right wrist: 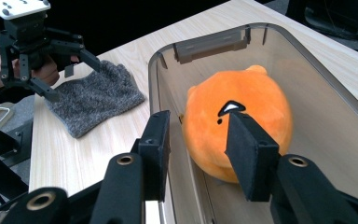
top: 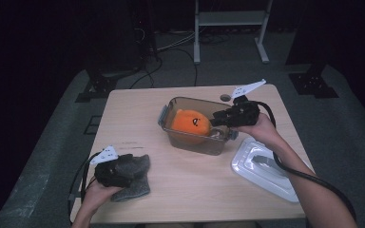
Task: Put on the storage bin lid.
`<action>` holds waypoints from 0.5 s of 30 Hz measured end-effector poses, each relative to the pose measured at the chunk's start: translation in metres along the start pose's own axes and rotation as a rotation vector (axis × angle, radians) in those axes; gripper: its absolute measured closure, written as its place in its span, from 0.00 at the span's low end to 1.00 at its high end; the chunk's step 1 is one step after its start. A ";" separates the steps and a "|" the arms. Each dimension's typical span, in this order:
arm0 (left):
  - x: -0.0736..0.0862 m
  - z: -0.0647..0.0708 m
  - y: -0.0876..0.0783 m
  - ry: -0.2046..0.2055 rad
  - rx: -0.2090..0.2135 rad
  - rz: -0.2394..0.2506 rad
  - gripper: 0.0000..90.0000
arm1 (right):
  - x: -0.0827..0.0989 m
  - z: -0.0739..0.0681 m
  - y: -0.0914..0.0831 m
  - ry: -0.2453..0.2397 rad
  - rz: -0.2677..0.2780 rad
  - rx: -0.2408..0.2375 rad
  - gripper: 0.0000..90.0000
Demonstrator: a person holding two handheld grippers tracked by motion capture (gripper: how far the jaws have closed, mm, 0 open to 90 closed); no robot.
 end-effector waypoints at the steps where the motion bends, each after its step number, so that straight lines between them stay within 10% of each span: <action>1: 0.000 0.000 0.000 0.000 0.000 0.000 0.10 | 0.001 0.000 -0.002 0.000 0.002 0.001 0.63; 15: 0.001 -0.002 0.000 -0.006 -0.001 0.004 0.10 | 0.019 -0.005 -0.029 0.009 0.018 0.008 0.52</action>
Point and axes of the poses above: each handheld gripper's, and its own axes: y roughly forward along the jaws, x roughly out of its underside, z roughly to its right, the point moved 7 cm from there along y, roughly forward along the jaws, and after that the axes turned 1 degree about x, right-handed, at the moved point
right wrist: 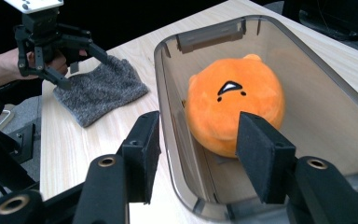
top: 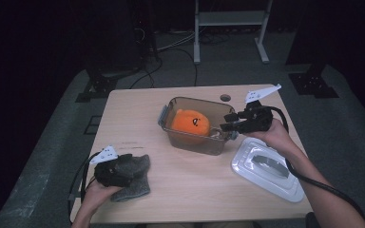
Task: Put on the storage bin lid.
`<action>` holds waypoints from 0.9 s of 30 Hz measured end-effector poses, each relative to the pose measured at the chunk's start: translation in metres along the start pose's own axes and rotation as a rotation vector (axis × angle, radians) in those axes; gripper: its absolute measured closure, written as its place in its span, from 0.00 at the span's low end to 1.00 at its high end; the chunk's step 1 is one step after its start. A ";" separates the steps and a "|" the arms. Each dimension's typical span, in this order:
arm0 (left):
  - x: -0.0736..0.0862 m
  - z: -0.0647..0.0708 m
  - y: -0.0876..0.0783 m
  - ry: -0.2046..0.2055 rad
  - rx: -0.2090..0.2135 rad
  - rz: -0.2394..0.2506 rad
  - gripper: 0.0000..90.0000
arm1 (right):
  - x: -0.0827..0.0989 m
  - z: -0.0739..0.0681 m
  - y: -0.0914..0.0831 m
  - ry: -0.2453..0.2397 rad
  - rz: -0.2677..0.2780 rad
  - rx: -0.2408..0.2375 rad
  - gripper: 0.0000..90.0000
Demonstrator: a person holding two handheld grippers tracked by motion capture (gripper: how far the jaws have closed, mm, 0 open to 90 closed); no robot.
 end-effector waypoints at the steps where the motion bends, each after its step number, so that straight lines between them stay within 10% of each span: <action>1: 0.000 0.000 0.000 0.000 -0.001 0.000 0.10 | 0.001 0.000 -0.002 -0.002 0.001 0.001 0.52; 27: -0.001 0.000 0.000 0.004 -0.009 -0.001 0.10 | 0.059 0.003 -0.037 0.024 0.009 0.035 0.38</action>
Point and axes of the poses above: each handheld gripper's, and its own axes: y roughly forward along the jaws, x roughly out of its underside, z roughly to its right, the point moved 7 cm from there along y, roughly forward along the jaws, and after that the axes turned 1 degree about x, right-handed, at the moved point
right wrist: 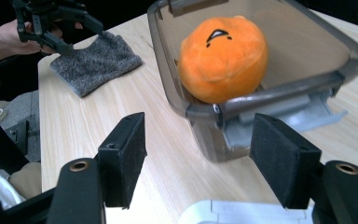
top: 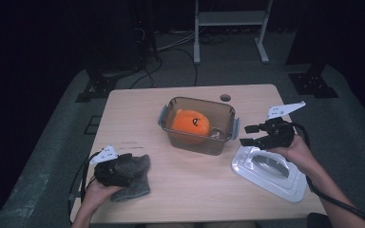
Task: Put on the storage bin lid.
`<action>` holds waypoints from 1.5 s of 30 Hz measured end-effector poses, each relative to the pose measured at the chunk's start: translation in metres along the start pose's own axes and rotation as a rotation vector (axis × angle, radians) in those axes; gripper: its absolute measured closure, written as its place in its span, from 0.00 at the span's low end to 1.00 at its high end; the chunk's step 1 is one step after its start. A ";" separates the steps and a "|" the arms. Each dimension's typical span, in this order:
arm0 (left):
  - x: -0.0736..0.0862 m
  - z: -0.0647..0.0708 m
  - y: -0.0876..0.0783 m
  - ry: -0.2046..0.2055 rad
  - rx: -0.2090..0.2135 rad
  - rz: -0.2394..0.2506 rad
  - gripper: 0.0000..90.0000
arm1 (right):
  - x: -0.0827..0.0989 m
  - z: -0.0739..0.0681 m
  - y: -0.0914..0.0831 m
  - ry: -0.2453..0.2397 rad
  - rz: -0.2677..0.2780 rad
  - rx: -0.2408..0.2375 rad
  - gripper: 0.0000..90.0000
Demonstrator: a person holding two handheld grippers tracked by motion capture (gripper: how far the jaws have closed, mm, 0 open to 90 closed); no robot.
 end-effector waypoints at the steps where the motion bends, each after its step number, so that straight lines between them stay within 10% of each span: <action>1: 0.000 0.000 0.000 0.001 0.000 -0.001 0.10 | 0.003 0.000 -0.001 0.003 0.001 0.001 0.38; 45: 0.002 0.000 -0.001 -0.005 -0.011 -0.006 0.08 | 0.094 0.015 -0.010 0.069 -0.006 0.093 0.32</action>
Point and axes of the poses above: each handheld gripper's, and its own axes: y roughly forward along the jaws, x roughly out of its underside, z roughly to its right, the point moved 7 cm from there along y, roughly forward along the jaws, and after that the axes turned 1 degree about x, right-handed, at the moved point
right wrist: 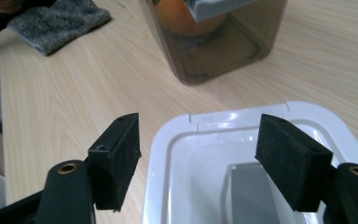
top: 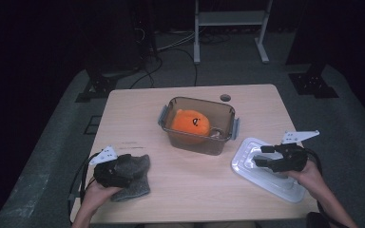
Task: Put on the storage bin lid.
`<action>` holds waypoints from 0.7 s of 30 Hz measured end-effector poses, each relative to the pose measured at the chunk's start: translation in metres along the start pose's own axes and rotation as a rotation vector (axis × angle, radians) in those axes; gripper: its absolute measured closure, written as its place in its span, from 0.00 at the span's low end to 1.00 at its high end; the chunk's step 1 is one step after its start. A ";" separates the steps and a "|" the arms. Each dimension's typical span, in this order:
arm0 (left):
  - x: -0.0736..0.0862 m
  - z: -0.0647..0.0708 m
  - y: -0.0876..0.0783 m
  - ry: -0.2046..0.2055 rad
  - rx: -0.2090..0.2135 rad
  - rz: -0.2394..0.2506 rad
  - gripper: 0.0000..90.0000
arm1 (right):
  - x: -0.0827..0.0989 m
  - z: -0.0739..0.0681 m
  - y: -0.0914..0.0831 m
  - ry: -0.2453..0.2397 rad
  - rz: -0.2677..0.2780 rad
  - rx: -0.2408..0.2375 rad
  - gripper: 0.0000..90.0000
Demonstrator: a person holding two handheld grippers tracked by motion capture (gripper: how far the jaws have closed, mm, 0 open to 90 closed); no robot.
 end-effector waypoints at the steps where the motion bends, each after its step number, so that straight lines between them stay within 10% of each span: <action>1: 0.000 0.000 0.000 0.000 0.000 0.000 0.08 | 0.002 0.001 0.000 0.001 -0.001 0.004 0.32; 21: 0.000 0.002 0.002 -0.003 0.006 -0.001 0.08 | 0.027 0.017 -0.007 0.025 -0.014 0.063 0.33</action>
Point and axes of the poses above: each handheld gripper's, and its own axes: y roughly forward along the jaws, x roughly out of its underside, z roughly to its right, the point moved 7 cm from there along y, roughly forward along the jaws, and after that the axes turned 1 degree about x, right-handed, at the moved point
